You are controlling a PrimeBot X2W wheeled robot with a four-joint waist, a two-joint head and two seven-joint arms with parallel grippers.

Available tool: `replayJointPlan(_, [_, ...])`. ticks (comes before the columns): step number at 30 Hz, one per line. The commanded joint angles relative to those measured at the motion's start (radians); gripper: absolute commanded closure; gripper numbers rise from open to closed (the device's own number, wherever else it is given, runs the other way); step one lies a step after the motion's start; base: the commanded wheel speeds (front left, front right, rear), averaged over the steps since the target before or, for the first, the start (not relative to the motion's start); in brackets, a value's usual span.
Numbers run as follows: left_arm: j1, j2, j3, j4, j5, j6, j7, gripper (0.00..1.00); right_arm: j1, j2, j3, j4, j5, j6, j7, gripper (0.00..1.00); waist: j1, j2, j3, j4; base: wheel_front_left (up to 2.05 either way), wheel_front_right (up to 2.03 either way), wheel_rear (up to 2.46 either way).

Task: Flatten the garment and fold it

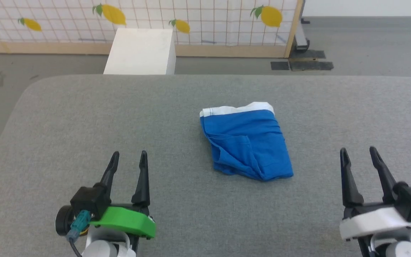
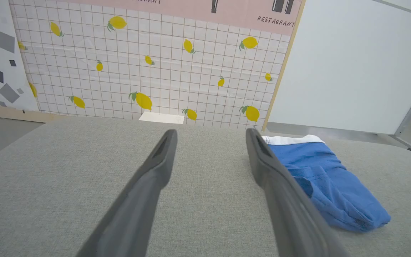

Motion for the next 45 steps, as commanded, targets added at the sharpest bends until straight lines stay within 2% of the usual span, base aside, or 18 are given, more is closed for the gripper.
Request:
replayJointPlan(1, [0.017,-0.002,0.005,0.004,0.006,-0.005,-0.004,0.0,0.02,0.002,-0.003,0.004,0.001,-0.001,-0.009,0.0,0.0001,0.0,-0.012,-0.012,0.0,0.0,0.0])
replayJointPlan(10, [0.034,-0.002,0.012,0.005,0.001,-0.002,-0.004,0.0,0.071,0.002,-0.004,0.008,0.006,-0.001,-0.023,0.0,0.0001,0.0,-0.017,-0.022,0.0,0.0,0.0])
replayJointPlan(38, [0.034,-0.002,0.01,0.0,-0.001,0.005,-0.004,0.0,0.064,0.002,0.02,0.018,-0.008,-0.001,-0.013,0.0,0.0001,0.0,-0.007,-0.009,0.0,0.0,0.0])
replayJointPlan(40, [0.033,-0.002,0.009,-0.001,-0.001,0.005,-0.004,0.0,0.052,0.002,0.025,0.022,0.026,-0.001,0.004,0.0,0.0001,0.0,-0.002,-0.008,0.0,0.0,0.0])
replayJointPlan(42, [0.029,-0.002,0.009,-0.004,0.001,0.005,-0.004,0.0,0.022,0.002,0.018,0.03,0.137,-0.001,0.031,0.0,0.0001,0.0,0.007,-0.007,0.0,0.0,0.0])
replayJointPlan(45, [0.019,-0.002,0.009,-0.011,0.004,0.004,-0.004,0.0,-0.051,0.002,0.006,0.06,0.375,-0.001,0.155,0.0,0.0001,0.0,0.031,-0.002,0.0,0.0,0.0])
